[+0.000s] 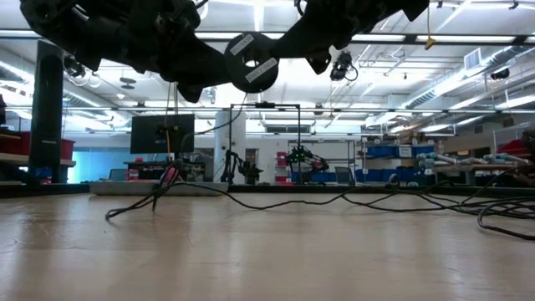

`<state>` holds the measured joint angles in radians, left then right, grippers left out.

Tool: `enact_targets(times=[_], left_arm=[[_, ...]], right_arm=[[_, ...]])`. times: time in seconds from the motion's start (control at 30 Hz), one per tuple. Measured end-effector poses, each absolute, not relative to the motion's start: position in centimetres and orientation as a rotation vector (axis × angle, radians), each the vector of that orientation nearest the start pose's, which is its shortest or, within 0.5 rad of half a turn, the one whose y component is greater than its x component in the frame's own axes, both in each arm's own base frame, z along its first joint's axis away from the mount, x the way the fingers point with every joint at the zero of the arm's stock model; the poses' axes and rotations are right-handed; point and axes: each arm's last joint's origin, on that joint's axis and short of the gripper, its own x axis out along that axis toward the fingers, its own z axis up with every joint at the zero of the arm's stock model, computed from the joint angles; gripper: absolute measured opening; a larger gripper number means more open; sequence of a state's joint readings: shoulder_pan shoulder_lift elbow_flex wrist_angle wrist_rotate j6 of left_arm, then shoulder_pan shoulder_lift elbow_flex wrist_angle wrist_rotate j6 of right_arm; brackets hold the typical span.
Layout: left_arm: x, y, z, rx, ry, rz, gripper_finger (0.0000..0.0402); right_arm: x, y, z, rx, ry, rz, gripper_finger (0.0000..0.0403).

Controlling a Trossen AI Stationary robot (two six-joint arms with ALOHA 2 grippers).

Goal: Coil cords
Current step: Coil the black wire onto the spool

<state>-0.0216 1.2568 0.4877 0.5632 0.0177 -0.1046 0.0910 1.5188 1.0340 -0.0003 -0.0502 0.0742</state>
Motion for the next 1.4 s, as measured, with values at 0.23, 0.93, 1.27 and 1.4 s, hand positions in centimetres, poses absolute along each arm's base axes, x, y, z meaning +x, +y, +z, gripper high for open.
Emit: enact_targets(times=[0.23, 0.93, 1.27, 1.4], left_arm=[[25.9, -0.8, 20.6, -0.112, 0.144, -0.106, 0.0135], [26.5, -0.8, 19.8, -0.135, 0.144, -0.088, 0.0007], [26.3, -0.2, 19.9, -0.216, 0.16, -0.038, 0.0001], [25.7, 0.0, 20.2, -0.223, 0.208, 0.006, 0.0001]], right_arm=[[33.5, 3.3, 26.1, 0.06, 0.487, 0.133, 0.0], [33.4, 3.3, 26.0, 0.073, 0.499, 0.132, 0.0005], [33.3, 3.0, 26.2, 0.145, 0.503, 0.07, 0.003], [32.8, 3.0, 26.9, 0.146, 0.495, 0.071, 0.0038]])
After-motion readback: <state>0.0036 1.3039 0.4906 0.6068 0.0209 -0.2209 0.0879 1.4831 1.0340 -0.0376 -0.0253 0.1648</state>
